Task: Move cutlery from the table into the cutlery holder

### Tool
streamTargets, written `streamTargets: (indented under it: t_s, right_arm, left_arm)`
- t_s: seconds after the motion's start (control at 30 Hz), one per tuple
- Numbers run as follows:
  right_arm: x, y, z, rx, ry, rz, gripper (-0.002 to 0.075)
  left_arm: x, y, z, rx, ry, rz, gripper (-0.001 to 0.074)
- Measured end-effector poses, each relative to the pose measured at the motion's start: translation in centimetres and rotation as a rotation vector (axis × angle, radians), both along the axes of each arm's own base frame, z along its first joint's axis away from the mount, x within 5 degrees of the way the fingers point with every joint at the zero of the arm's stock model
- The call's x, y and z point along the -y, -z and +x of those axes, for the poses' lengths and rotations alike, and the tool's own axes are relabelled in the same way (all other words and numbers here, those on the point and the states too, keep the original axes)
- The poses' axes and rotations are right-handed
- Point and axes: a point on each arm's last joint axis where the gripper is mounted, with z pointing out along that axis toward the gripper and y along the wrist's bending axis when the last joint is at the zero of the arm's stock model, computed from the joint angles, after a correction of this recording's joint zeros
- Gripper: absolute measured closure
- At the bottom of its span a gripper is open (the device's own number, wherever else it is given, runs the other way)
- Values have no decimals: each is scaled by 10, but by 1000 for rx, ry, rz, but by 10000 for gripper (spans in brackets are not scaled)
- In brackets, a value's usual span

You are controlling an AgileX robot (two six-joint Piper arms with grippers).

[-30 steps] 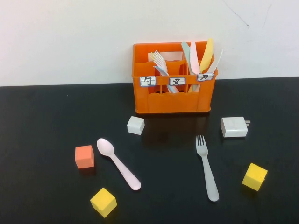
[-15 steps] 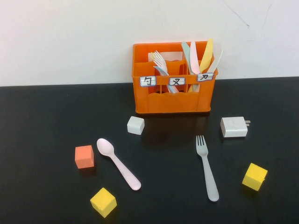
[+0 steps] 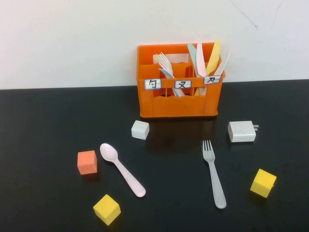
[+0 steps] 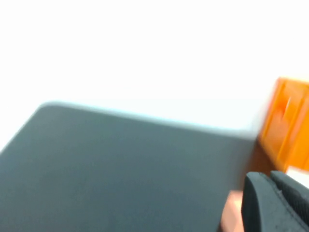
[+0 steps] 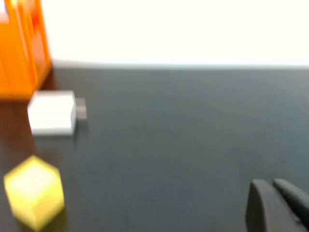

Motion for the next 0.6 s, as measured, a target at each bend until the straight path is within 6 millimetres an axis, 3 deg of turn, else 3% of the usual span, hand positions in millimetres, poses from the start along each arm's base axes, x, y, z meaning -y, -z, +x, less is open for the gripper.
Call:
streamTargets:
  t_s: [0.33,0.6]
  right_arm:
    - [-2,-31,2,339,-25,-15,728]
    - [-3,-37,1,404,-30,-13,728]
  left_arm:
    - [1,-40,-10,460,0,40,736]
    - [2,-54,-18,640,3,44,736]
